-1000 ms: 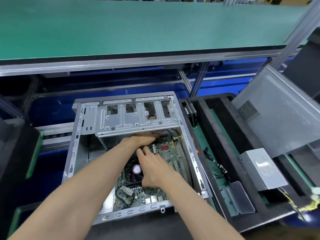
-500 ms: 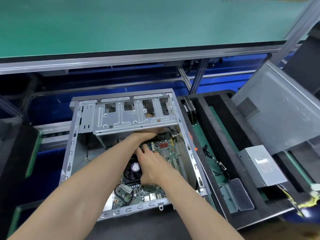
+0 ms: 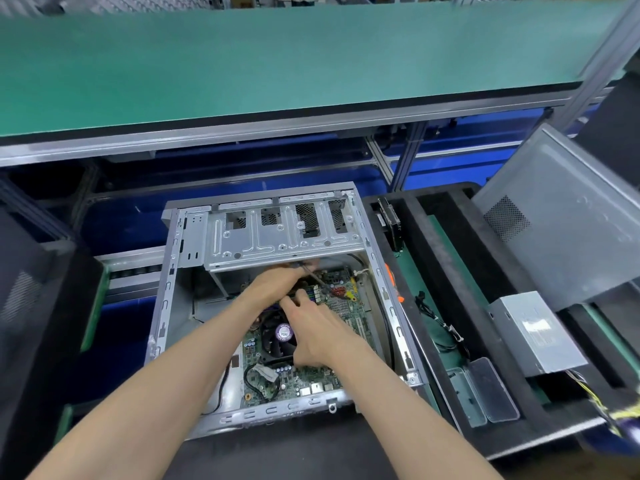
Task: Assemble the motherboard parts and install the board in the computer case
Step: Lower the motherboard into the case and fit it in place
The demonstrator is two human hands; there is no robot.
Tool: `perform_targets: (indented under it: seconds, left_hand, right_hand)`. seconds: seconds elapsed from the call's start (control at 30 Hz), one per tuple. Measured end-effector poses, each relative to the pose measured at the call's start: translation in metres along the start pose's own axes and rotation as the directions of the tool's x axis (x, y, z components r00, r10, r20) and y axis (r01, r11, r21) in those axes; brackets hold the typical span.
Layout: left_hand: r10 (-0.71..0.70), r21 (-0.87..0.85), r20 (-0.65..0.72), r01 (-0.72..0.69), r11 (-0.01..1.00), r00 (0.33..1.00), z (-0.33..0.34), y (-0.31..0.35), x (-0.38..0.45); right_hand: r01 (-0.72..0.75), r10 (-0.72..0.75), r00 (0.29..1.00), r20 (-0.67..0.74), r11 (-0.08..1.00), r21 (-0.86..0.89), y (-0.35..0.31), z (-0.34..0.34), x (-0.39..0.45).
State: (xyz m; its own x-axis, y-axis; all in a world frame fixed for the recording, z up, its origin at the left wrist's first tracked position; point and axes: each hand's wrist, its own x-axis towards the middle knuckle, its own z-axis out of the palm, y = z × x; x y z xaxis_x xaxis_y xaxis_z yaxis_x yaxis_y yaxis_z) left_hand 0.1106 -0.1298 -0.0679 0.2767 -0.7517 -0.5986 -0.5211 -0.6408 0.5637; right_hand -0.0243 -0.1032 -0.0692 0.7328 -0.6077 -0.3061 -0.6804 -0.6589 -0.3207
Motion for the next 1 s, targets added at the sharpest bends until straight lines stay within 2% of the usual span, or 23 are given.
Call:
perform_targets:
  seconds: [0.07, 0.2, 0.27, 0.33, 0.4, 0.47, 0.53, 0.6, 0.67, 0.77, 0.83, 0.93, 1.0]
  left_hand:
    - [0.103, 0.077, 0.054, -0.107, 0.991, 0.993, -0.003, 0.001, -0.008]
    - [0.307, 0.106, 0.118, -0.319, 0.942, 0.944, -0.005, 0.008, -0.022]
    - [0.368, 0.154, 0.137, -0.386, 0.909, 0.92, -0.005, 0.013, -0.031]
    - [0.379, 0.188, 0.211, -0.418, 0.889, 0.901, -0.007, 0.013, -0.038]
    - [0.345, 0.144, 0.266, -0.391, 0.909, 0.9, -0.011, 0.01, -0.042]
    - [0.301, 0.002, 0.23, -0.31, 0.951, 0.925, -0.016, 0.001, -0.043]
    - [0.223, -0.042, 0.082, -0.22, 0.975, 0.971, -0.021, -0.015, -0.042]
    - [0.113, 0.007, -0.098, -0.113, 0.994, 0.989, -0.022, -0.034, -0.039]
    - [0.009, -0.029, -0.225, -0.016, 0.999, 0.974, -0.02, -0.051, -0.039]
    - [-0.075, -0.072, -0.371, 0.052, 0.996, 0.926, -0.023, -0.065, -0.039]
    - [-0.125, -0.048, -0.382, 0.116, 0.992, 0.915, -0.027, -0.072, -0.038]
    - [-0.202, 0.035, -0.295, 0.222, 0.974, 0.934, -0.025, -0.08, -0.036]
    - [-0.208, 0.051, -0.229, 0.225, 0.973, 0.951, -0.022, -0.082, -0.032]
  right_hand:
    - [-0.002, 0.002, 1.0, 0.0, 1.0, -0.007, 0.0, 0.0, 0.0]
    - [-0.02, 0.02, 1.0, 0.021, 1.0, -0.011, -0.001, 0.0, 0.0]
    - [-0.036, 0.036, 0.998, 0.044, 0.999, -0.007, -0.002, -0.001, 0.0]
    - [-0.049, 0.048, 0.996, 0.072, 0.999, 0.003, -0.003, -0.002, -0.001]
    - [-0.041, 0.042, 0.996, 0.077, 0.999, -0.006, -0.001, -0.002, -0.002]
    - [-0.037, 0.038, 0.997, 0.067, 0.999, -0.007, 0.001, -0.002, -0.002]
    - [-0.046, 0.047, 0.996, 0.069, 0.999, -0.025, 0.002, -0.001, -0.001]
    - [-0.056, 0.06, 0.995, 0.08, 0.997, -0.052, 0.002, 0.001, 0.001]
    - [-0.063, 0.068, 0.994, 0.09, 0.996, -0.055, 0.003, 0.003, 0.003]
    - [-0.073, 0.076, 0.993, 0.094, 0.996, -0.042, 0.005, 0.003, 0.005]
    - [-0.078, 0.081, 0.992, 0.1, 0.997, -0.029, 0.005, 0.002, 0.004]
    - [-0.079, 0.081, 0.991, 0.11, 0.997, -0.024, 0.005, 0.001, 0.004]
    - [-0.076, 0.078, 0.991, 0.11, 0.997, -0.029, 0.005, 0.0, 0.003]
